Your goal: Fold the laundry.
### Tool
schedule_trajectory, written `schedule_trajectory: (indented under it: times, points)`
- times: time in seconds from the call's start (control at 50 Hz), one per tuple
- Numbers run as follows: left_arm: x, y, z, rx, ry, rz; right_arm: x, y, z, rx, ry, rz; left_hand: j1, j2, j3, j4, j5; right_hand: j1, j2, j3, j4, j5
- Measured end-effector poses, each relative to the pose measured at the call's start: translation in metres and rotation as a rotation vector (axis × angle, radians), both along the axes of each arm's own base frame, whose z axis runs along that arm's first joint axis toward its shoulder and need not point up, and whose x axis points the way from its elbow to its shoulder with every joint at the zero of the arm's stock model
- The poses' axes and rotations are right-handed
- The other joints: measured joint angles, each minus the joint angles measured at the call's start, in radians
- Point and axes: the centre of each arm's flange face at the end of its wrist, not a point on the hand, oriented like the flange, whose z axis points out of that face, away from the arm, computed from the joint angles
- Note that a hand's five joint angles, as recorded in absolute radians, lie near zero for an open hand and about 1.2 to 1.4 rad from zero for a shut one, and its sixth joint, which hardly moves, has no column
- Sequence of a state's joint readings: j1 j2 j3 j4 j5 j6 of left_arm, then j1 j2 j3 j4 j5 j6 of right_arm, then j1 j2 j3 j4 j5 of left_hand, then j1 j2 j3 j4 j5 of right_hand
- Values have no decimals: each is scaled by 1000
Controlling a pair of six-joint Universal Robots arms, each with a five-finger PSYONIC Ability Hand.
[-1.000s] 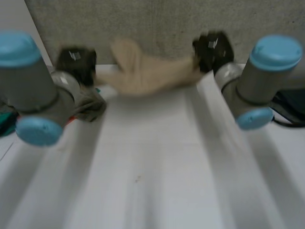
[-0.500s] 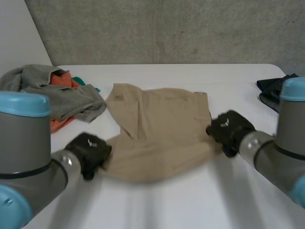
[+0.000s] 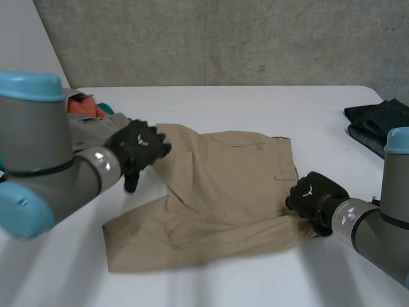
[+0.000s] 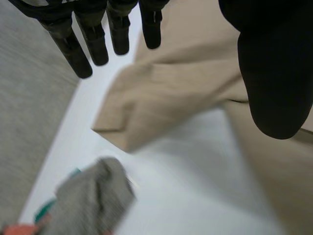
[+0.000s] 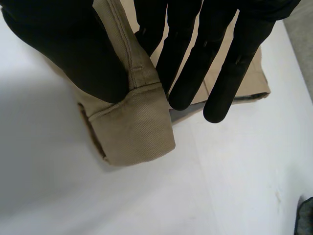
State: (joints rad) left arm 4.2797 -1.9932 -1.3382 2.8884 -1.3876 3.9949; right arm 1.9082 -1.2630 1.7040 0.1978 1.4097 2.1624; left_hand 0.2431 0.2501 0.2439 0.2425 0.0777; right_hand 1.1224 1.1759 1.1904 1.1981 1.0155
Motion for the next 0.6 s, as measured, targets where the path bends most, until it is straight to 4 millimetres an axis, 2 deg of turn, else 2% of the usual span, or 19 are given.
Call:
schedule_trajectory:
  times: [0.02,0.06,0.08,0.14,0.2,0.32,0.36,0.4,0.42,0.44,0.46,0.54,0.6]
  points:
    - [-5,-9,-2,-9,11,-11,1,-1,0,-6,-6,-2,84,68,65,72,65,0,0,0,0,0]
    - [-10,-18,-4,-16,23,-23,1,-1,-1,-11,-12,-3,114,95,98,105,96,0,0,0,0,0]
    - [-18,-30,-10,-18,35,-43,2,-2,-2,-17,-20,-6,224,200,204,204,195,0,0,0,0,0]
    - [-29,-48,-24,-8,51,-80,2,-3,-4,-23,-29,-11,321,299,305,307,298,9,0,0,0,-1]
    - [-40,-63,-41,15,60,-120,2,-4,-7,-23,-34,-15,325,311,316,322,313,9,0,0,0,0]
    - [-51,-81,-68,59,55,-163,1,-4,-13,-15,-34,-20,287,272,287,277,263,9,0,0,0,0]
    - [-53,-85,-76,68,44,-166,1,-5,-15,-14,-33,-22,312,291,303,296,285,9,0,0,0,0]
    - [-54,-88,-80,69,32,-163,1,-5,-16,-14,-33,-23,506,463,473,469,458,9,0,0,0,0]
    - [-54,-88,-80,69,32,-163,1,-5,-16,-14,-33,-23,506,463,473,469,458,9,0,0,0,0]
    - [-54,-94,-85,60,14,-148,0,-7,-18,-16,-34,-25,810,756,743,743,724,9,0,0,0,0]
    - [-53,-97,-86,49,0,-127,0,-7,-18,-19,-35,-27,943,909,909,916,893,9,0,0,0,0]
    - [-47,-105,-82,16,-39,-34,0,-9,-18,-29,-39,-29,943,944,945,953,912,9,0,0,0,0]
    - [-36,-108,-76,-5,-94,102,1,-10,-18,-37,-43,-30,943,944,945,953,912,9,0,0,0,0]
